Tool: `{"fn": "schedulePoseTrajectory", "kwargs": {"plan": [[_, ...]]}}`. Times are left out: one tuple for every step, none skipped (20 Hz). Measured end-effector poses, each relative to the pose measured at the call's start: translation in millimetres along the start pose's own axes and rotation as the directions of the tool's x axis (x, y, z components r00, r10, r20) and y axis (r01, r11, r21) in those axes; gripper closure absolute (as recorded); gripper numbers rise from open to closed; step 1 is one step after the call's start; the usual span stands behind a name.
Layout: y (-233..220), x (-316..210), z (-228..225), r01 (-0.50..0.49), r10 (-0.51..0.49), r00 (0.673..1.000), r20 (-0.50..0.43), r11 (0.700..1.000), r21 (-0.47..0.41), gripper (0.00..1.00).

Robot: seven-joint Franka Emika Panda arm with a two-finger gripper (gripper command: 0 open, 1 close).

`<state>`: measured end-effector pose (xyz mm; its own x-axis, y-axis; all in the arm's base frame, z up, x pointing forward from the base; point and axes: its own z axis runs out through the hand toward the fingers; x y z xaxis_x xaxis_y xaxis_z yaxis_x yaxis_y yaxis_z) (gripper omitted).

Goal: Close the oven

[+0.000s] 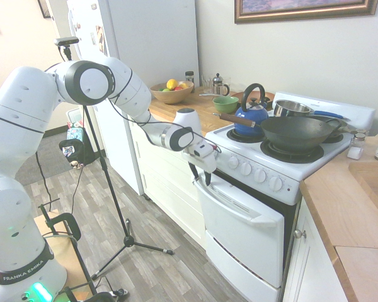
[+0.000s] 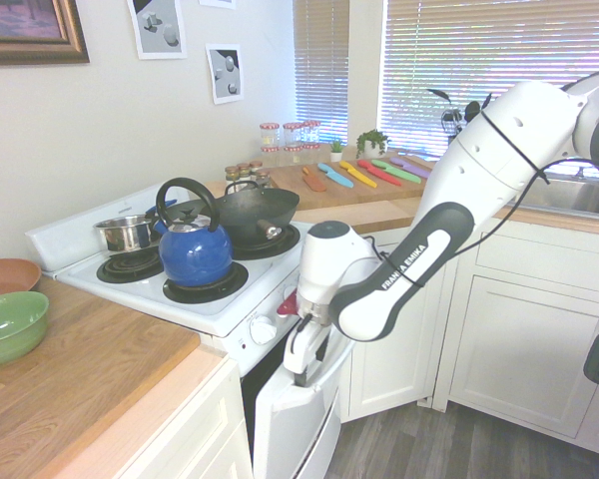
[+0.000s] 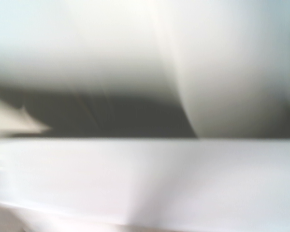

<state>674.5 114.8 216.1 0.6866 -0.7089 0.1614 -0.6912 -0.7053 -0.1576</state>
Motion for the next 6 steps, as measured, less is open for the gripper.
{"fn": "schedulePoseTrajectory", "kwargs": {"plan": [[-11.2, -10.1, -18.9, 0.002, -0.002, 1.000, 0.010, 1.000, 0.016, 0.00], [-18.1, -20.9, -39.1, 0.000, -0.001, 1.000, 0.024, 1.000, 0.024, 0.00], [-20.0, -31.1, -59.0, -0.003, 0.002, 0.999, 0.046, 1.000, 0.027, 0.00], [-13.8, -37.3, -76.2, -0.012, 0.011, 0.997, 0.076, 1.000, 0.012, 0.00], [-1.2, -39.3, -91.6, -0.011, 0.014, 0.995, 0.099, 1.000, -0.025, 0.00], [14.4, -40.0, -105.2, 0.014, -0.007, 0.994, 0.112, 0.998, -0.067, 0.00]]}}
